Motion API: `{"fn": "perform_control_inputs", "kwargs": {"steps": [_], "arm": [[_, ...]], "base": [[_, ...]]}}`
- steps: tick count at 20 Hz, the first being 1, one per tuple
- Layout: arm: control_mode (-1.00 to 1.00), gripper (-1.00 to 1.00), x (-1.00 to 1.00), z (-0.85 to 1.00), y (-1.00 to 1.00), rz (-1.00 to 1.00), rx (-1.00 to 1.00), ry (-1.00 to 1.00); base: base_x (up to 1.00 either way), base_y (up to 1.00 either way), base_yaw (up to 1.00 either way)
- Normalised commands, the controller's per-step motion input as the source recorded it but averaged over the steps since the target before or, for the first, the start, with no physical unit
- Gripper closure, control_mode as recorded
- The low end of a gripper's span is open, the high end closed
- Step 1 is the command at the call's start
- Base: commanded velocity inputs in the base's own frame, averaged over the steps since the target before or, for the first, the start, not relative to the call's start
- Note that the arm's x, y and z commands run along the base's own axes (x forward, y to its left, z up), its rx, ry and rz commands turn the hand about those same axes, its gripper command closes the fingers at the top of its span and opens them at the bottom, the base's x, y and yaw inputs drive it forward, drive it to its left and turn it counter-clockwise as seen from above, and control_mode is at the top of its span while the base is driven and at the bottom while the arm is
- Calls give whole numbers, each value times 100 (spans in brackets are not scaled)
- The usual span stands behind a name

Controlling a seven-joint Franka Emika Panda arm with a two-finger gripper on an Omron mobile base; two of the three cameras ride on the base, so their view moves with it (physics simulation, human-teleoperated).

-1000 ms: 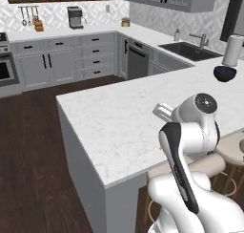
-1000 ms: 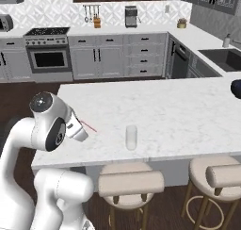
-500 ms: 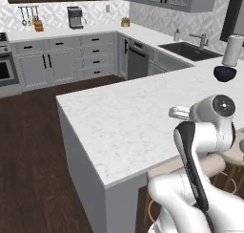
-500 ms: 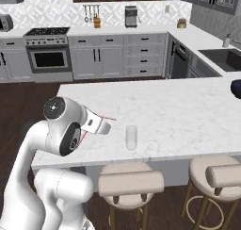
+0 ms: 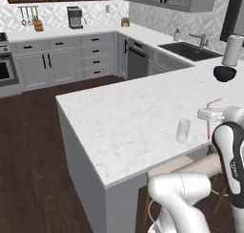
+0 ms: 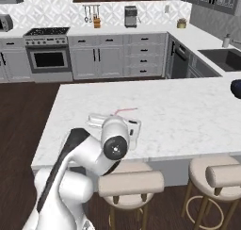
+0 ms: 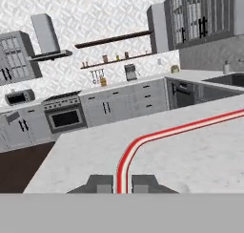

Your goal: Take a straw from the drawer in front and place it inside the glass cup on the dining counter.

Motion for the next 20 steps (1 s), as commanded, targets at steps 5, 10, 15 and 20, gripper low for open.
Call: {"fn": "perform_control_inputs", "kwargs": {"steps": [5,10,15,20], "arm": [[-100,100,24,-5,-43,44,1,-36],[-100,100,27,0,-42,37,13,-18],[-100,100,34,0,-22,31,8,-3],[-100,100,29,-4,-3,29,1,0]], "base": [[0,0,0],[0,0,0],[0,0,0],[0,0,0]]}}
